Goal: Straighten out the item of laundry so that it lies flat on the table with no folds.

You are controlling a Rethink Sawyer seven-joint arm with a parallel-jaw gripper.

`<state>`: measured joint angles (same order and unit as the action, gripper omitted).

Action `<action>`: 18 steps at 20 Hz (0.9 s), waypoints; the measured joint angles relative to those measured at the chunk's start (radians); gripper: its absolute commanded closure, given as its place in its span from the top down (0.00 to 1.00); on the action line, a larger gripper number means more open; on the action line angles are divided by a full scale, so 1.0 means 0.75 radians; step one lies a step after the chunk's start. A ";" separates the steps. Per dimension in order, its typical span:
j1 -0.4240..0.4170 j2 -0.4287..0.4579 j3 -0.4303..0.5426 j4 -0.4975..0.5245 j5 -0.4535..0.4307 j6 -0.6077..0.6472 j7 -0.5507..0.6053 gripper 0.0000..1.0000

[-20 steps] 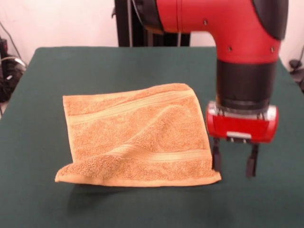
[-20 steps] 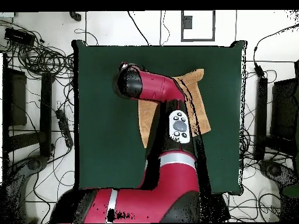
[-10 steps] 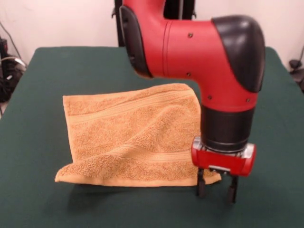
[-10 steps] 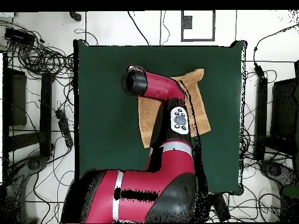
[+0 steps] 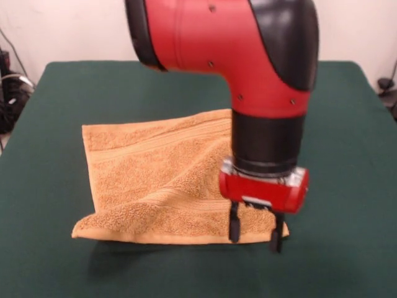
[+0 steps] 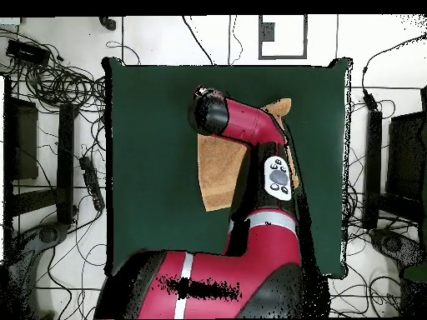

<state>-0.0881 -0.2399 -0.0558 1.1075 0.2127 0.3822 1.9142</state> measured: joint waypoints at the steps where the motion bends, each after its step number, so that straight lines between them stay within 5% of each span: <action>1: -0.006 -0.019 0.000 0.015 0.000 0.000 0.000 1.00; 18: -0.018 -0.249 -0.001 0.144 0.013 0.000 0.000 1.00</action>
<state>-0.1017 -0.4264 -0.0564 1.2156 0.2225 0.3824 1.9142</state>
